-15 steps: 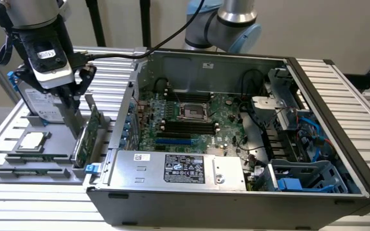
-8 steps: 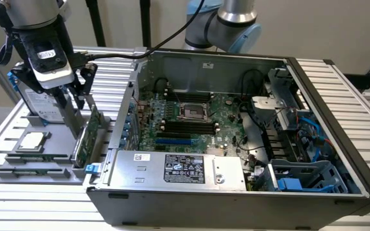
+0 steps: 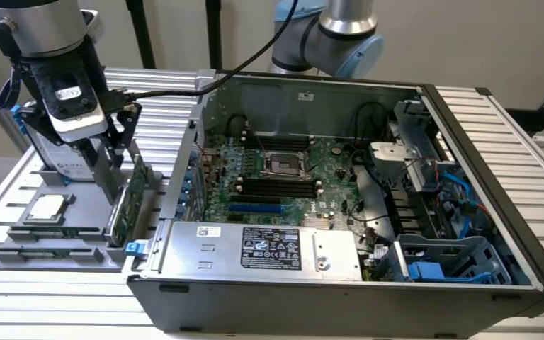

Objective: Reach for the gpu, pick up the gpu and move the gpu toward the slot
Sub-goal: 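Pick up the gpu and move the gpu toward the slot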

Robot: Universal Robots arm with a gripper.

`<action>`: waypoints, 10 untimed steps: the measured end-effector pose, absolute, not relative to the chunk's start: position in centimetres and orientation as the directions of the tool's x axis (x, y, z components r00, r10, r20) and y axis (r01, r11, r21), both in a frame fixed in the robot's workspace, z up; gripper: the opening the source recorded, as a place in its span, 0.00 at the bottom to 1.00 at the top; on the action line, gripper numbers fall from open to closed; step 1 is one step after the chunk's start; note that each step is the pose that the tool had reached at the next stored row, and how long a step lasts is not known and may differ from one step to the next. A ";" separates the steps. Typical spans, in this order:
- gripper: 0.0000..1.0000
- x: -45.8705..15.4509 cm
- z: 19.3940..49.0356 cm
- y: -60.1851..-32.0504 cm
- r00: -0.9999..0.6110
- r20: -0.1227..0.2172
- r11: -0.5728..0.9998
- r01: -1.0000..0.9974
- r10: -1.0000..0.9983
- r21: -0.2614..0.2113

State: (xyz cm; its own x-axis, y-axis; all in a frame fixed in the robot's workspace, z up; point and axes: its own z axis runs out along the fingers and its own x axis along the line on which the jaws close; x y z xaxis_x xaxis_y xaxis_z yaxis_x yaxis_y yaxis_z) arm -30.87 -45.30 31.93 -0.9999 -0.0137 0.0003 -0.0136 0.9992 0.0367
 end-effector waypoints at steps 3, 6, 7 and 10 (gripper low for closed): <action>0.42 -31.1 31.4 -45.3 -1.000 0.000 0.999 -0.012 -0.012 0.036; 0.42 -31.1 30.8 -45.3 -1.000 0.000 0.999 -0.011 -0.011 0.036; 0.42 -31.1 30.7 -45.4 -1.000 0.000 0.999 -0.011 -0.011 0.036; 0.42 -31.1 30.1 -45.4 -1.000 0.000 0.999 -0.011 -0.011 0.036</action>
